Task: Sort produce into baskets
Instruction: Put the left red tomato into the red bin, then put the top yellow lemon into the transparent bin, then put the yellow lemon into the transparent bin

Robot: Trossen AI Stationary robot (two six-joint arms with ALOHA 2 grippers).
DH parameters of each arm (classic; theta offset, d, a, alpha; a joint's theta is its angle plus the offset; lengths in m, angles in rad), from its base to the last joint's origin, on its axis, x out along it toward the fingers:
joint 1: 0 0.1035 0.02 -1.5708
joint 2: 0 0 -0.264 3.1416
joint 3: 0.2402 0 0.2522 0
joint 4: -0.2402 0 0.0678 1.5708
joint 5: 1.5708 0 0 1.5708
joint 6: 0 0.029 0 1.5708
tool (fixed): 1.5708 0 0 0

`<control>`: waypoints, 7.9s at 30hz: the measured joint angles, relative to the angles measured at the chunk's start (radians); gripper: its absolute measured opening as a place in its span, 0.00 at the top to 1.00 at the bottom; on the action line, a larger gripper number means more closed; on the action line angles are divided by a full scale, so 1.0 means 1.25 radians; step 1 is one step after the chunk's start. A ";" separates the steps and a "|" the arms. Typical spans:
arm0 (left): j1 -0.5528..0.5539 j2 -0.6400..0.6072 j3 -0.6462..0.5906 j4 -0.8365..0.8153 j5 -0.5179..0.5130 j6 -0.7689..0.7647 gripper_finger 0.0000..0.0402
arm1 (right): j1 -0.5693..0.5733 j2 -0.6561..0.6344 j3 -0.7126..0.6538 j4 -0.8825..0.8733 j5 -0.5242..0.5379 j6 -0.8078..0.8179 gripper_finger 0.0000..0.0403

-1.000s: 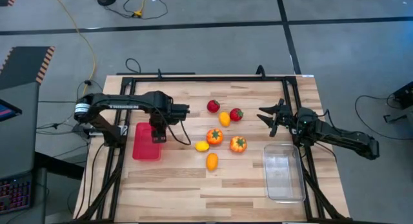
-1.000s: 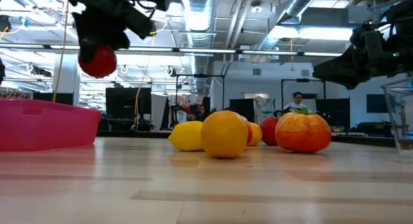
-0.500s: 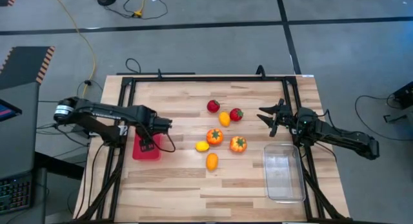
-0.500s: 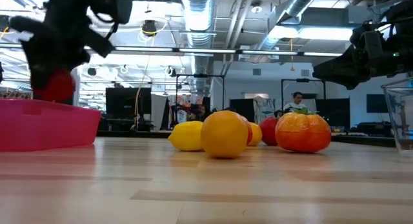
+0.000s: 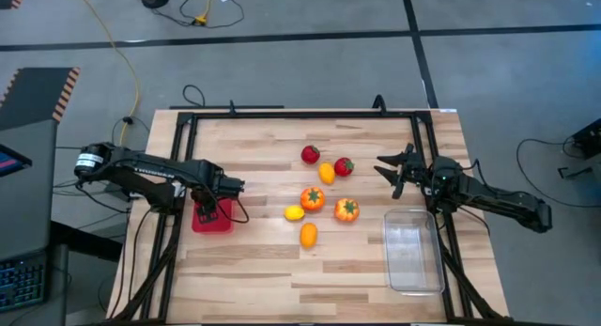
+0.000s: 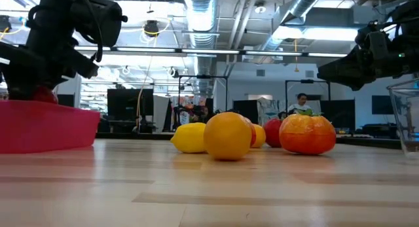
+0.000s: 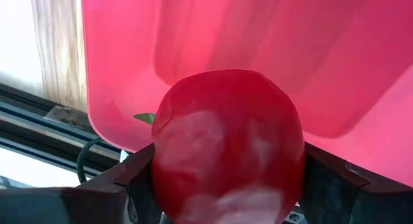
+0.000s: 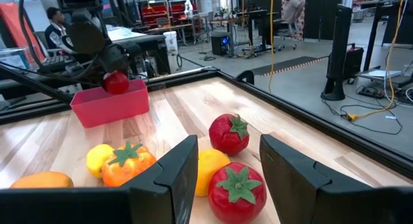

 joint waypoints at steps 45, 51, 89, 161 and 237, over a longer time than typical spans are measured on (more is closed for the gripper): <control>0.000 -0.085 0.000 0.036 -0.013 -0.019 0.06 | 0.002 -0.001 0.065 0.019 -0.014 0.175 0.04; 0.000 -0.181 0.000 0.095 -0.038 -0.045 0.06 | 0.002 0.054 0.148 0.025 -0.015 0.167 0.04; 0.000 -0.296 0.000 0.374 -0.150 0.018 0.06 | 0.119 1.277 0.974 -0.426 0.090 0.181 0.08; 0.000 -0.295 0.000 0.374 -0.152 0.018 0.06 | 0.298 1.314 1.260 -1.075 0.125 0.314 0.32; 0.000 -0.285 0.000 0.505 -0.124 0.101 0.06 | 0.869 1.240 1.117 -1.230 -0.103 0.809 0.15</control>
